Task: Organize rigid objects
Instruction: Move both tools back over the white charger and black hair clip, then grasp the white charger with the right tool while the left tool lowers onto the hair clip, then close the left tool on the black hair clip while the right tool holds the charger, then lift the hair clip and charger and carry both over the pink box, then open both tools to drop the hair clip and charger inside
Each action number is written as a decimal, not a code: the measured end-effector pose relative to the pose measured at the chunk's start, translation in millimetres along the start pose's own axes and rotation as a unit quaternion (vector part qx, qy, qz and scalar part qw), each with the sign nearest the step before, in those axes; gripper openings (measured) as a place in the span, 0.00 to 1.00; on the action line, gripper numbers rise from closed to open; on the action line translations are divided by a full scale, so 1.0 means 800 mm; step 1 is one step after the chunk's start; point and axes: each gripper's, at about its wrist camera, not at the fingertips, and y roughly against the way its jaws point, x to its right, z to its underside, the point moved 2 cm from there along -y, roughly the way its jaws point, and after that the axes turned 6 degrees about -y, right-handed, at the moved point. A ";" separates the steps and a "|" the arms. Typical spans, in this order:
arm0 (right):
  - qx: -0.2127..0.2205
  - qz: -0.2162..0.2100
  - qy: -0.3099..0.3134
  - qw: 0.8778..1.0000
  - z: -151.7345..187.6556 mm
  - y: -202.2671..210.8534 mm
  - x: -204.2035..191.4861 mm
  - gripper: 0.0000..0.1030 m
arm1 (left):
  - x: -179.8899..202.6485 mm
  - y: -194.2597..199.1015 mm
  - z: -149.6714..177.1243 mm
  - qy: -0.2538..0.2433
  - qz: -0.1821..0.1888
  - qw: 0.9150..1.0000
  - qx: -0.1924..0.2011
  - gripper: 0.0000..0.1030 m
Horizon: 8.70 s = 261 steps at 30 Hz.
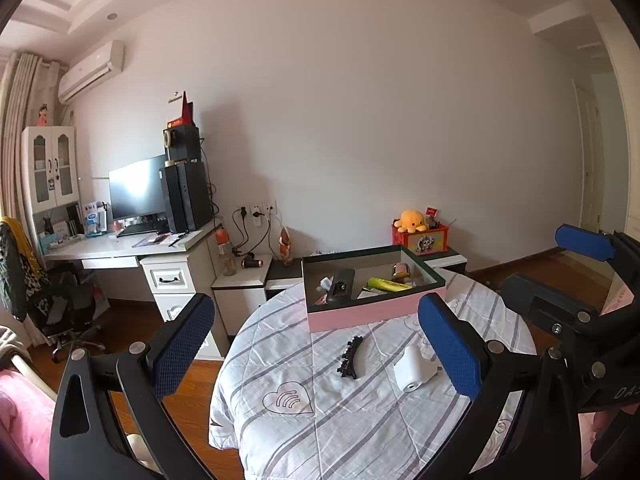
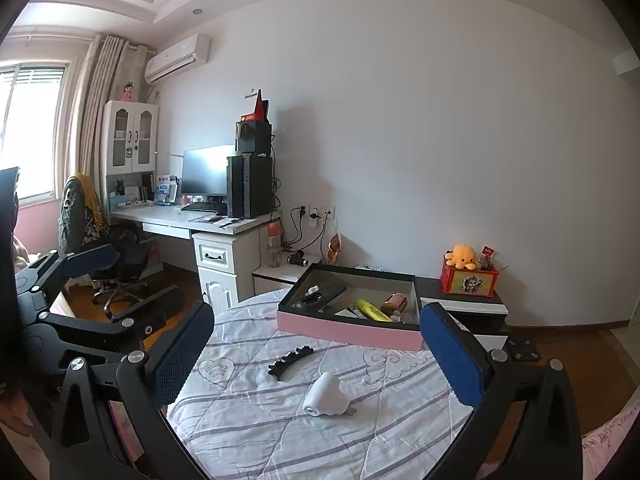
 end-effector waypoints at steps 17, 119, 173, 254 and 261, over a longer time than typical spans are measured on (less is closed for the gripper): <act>0.012 0.020 0.007 1.000 -0.005 0.012 0.003 1.00 | 0.005 -0.001 -0.010 -0.002 0.000 1.000 0.006 1.00; -0.300 0.047 -0.058 0.951 0.180 -0.261 0.136 0.74 | 0.073 -0.284 0.167 0.001 0.104 0.949 -0.298 0.21; -0.245 0.022 -0.056 0.968 0.153 -0.220 0.103 0.73 | 0.049 -0.236 0.131 0.003 0.079 0.973 -0.217 0.19; -0.275 0.002 -0.025 0.961 0.045 -0.487 0.178 0.73 | 0.095 -0.520 0.015 -0.068 0.115 0.962 -0.239 0.22; -0.258 -0.009 -0.066 0.964 0.034 -0.470 0.189 0.81 | 0.083 -0.504 0.009 -0.052 0.101 0.966 -0.233 0.69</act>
